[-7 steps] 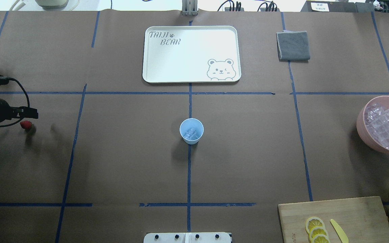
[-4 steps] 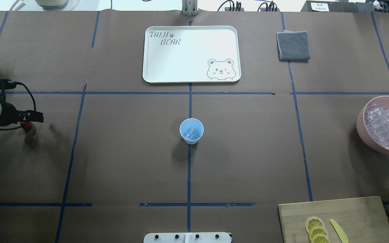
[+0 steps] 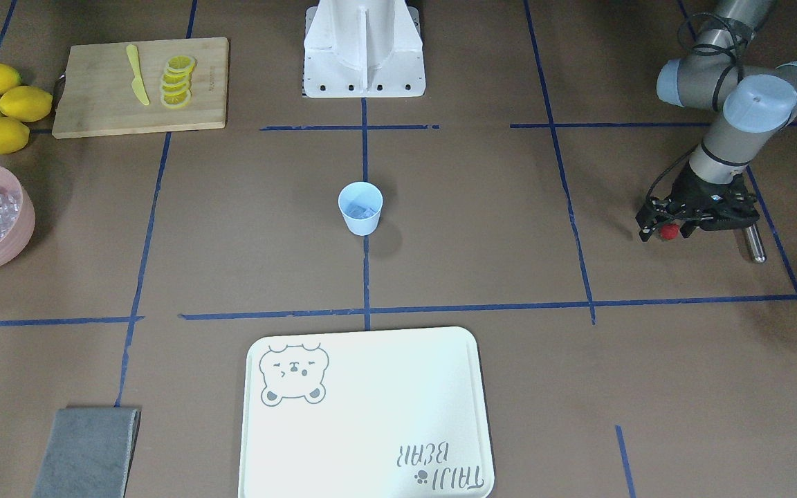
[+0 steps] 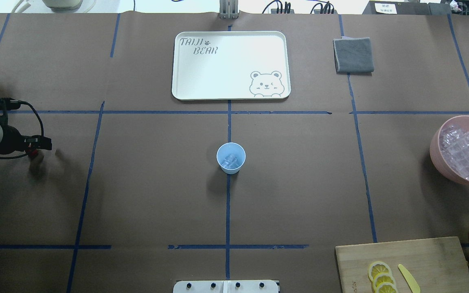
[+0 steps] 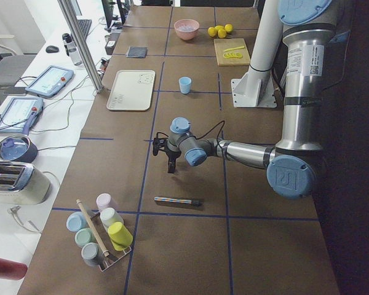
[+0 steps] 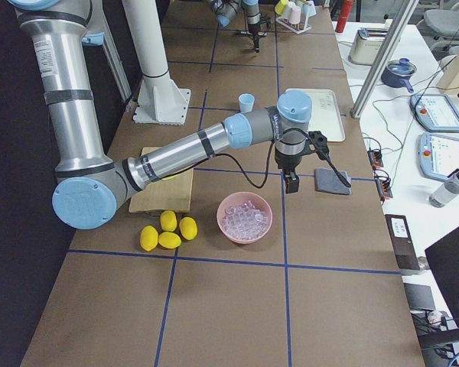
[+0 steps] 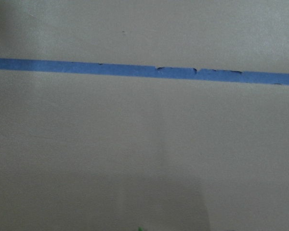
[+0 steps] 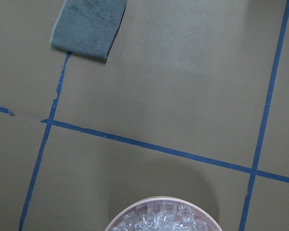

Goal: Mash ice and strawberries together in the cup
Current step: 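Lower the left gripper onto the red strawberry and grasp it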

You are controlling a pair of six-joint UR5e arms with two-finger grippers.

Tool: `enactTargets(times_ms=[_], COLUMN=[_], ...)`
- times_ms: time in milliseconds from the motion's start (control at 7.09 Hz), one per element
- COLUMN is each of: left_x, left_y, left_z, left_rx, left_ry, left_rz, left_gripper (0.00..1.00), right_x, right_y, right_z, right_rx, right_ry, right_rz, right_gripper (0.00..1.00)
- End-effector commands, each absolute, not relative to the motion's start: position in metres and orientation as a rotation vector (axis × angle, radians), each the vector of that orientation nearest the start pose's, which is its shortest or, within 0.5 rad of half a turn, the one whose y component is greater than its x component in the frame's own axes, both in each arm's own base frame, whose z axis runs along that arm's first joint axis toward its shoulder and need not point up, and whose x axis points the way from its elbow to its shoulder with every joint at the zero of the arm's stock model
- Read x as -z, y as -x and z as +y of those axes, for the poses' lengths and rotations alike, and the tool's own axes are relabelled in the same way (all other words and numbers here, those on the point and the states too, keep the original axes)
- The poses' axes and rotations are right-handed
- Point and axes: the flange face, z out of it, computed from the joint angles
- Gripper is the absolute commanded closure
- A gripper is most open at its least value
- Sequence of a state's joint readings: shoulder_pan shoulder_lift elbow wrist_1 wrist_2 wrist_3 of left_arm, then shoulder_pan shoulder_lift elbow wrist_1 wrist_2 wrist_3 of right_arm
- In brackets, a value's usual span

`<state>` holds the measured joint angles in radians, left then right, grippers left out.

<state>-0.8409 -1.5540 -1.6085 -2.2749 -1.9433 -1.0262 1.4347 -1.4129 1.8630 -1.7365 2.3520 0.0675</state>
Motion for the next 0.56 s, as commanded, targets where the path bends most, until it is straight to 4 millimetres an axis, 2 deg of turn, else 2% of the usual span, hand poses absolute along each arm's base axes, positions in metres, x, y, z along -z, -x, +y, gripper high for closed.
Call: enactTargets(times_ms=[0,282,423], left_x=[-0.5864,-0.5874,-0.5828], left_y=[-0.2718,-0.2703,-0.2701], left_z=[-0.4513,-0.4507,-0.4508], left_rx=[0.139,0.14,0.139], left_ry=[-0.182,-0.181,-0.187], left_rz=[0.772,0.77,0.774], left_gripper=[0.39,0.59,0.78], right_x=[-0.4496,-0.4496,-0.4496], right_y=[0.0095,0.0103,0.0095], right_z=[-0.5393,-0.5393,-0.5393], right_rx=[0.175,0.176,0.175], right_ry=[-0.193,-0.193,-0.193], right_rz=[-0.8,-0.8,-0.8], right_gripper=[0.01,0.01,0.01])
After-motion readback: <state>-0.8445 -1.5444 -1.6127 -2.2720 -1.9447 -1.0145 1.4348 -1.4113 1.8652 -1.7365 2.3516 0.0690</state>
